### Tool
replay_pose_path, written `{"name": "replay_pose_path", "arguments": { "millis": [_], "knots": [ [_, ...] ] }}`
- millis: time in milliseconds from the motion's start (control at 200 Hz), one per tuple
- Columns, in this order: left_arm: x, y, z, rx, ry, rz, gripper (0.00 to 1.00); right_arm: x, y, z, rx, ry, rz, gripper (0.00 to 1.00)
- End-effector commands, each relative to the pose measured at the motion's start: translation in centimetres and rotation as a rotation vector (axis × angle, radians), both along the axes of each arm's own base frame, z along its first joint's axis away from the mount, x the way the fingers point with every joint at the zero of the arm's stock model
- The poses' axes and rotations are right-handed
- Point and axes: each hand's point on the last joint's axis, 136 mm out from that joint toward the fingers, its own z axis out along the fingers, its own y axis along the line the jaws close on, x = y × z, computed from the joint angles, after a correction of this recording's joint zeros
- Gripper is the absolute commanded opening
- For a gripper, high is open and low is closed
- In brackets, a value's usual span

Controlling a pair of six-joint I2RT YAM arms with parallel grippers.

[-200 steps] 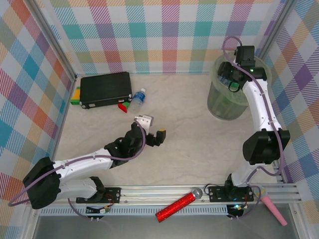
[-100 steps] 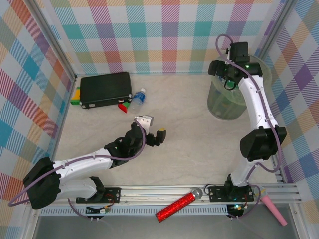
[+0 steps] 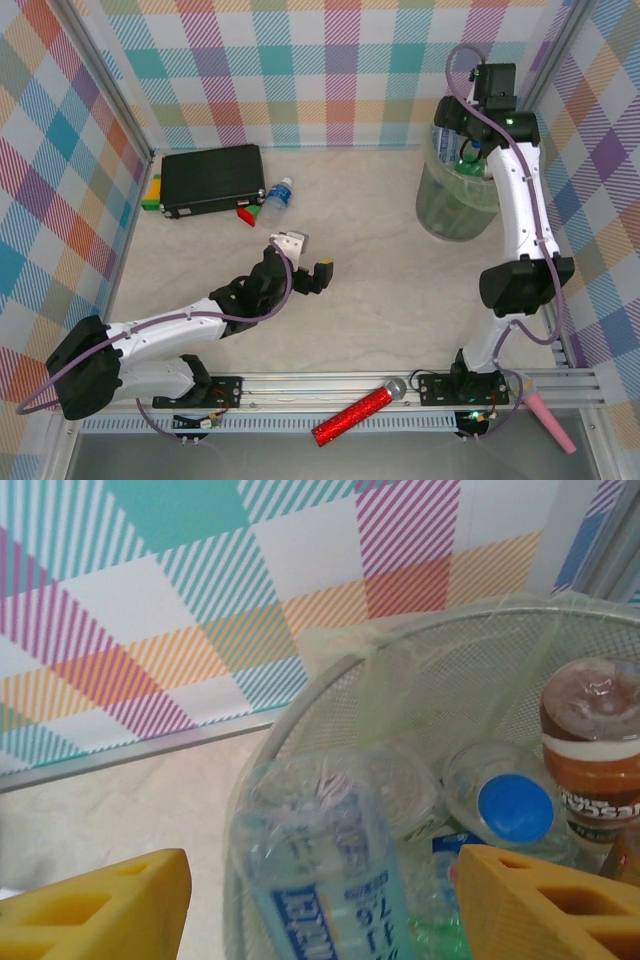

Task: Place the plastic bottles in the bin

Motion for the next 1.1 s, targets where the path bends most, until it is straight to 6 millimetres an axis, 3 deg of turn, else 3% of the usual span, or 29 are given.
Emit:
{"name": "replay_pose_path", "arguments": {
  "millis": [0, 120, 195, 300, 440, 585, 1095],
  "knots": [
    [0.0, -0.2, 0.5, -0.020, -0.003, -0.001, 1.00, 2.0, -1.0, 0.2, -0.019, -0.028, -0.054, 0.69],
    [0.1, -0.2, 0.3, -0.009, -0.002, 0.003, 1.00, 3.3, -1.3, -0.9, -0.033, 0.010, -0.060, 0.68],
    [0.1, -0.2, 0.3, -0.004, -0.004, 0.005, 1.00, 3.1, -1.1, -1.6, -0.030, 0.046, -0.049, 0.66],
    [0.1, -0.1, 0.4, -0.003, -0.006, 0.007, 1.00, 1.9, -0.8, -2.3, -0.018, 0.070, -0.037, 0.65],
    [0.1, -0.3, 0.2, -0.009, -0.001, 0.000, 1.00, -0.6, 0.0, -1.8, 0.001, 0.019, -0.011, 0.62],
    [0.0, -0.6, 0.1, -0.016, 0.009, -0.009, 0.99, -2.3, 0.3, -3.5, 0.032, 0.048, -0.002, 0.61],
    [-0.1, -0.5, 0.3, -0.021, 0.009, -0.013, 1.00, -4.7, -1.6, -8.6, 0.029, 0.160, -0.113, 0.57]
  ]
}}
